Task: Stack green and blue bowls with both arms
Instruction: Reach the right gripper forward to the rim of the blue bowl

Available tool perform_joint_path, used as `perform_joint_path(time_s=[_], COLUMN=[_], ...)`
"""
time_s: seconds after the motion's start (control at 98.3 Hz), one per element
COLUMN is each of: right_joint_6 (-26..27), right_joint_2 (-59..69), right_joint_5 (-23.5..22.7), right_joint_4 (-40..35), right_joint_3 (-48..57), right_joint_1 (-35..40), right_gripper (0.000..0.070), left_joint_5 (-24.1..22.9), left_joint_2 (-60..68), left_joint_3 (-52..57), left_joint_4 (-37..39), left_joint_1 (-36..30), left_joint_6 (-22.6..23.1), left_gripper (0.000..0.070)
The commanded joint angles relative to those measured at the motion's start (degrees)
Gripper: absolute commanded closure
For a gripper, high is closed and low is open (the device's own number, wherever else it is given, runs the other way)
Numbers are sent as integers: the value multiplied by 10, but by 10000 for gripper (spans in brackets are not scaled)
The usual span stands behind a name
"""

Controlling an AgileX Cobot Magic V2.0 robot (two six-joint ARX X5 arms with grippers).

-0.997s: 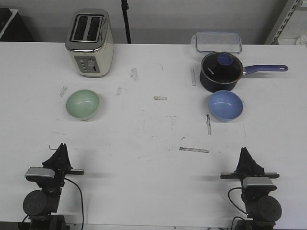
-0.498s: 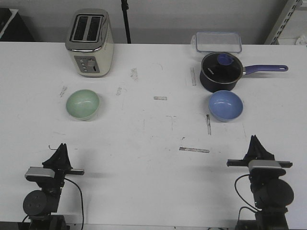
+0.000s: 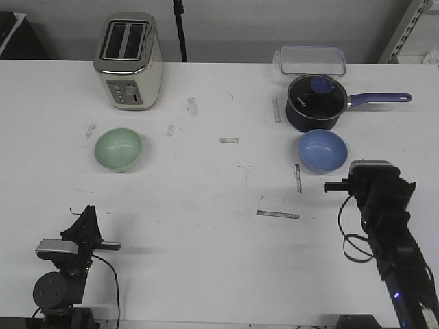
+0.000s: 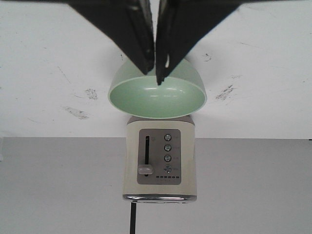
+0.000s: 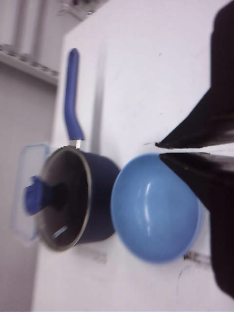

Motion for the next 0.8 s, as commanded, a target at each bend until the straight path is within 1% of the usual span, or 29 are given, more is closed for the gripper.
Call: perform_joint_path(time_s=[0.0,0.142,0.234,0.376,0.508,0.651,0.681,0.712,0.793], right_joint_6=[-3,13,31,86,94,97,99,99,99], right_joint_2=[41,119,166,236,303,366,379,391,420], right_joint_5=[3,-3,-33,-90,-134,-137,-137,-137,-137], right_joint_4=[-18,-51,-65,-148,-240,-328,-346,-361,-396], right_joint_3=[41,115,158,231,314,401,419,435,475], right_joint_1=[0,0,-1,-13,-25,-39,-43,-46,-53], right_gripper=[690,690,690,690,690,681,668,640,508], left_joint_5=[-1,-1,-1,-1,-1,-1,-1,-1,-1], left_joint_2=[-1,-1,-1,-1,-1,-1,-1,-1,-1], left_joint_3=[-13,-13,-13,-13,-13,-13,-13,-13,-13], left_joint_4=[8,8,8,8,8,8,8,8,8], left_joint_1=[0,0,0,0,0,0,0,0,0], left_joint_6=[-2,-1,-1,-1,-2,-1,-2,-1,-1], left_gripper=[699,699,699,699,699,699,699,699,699])
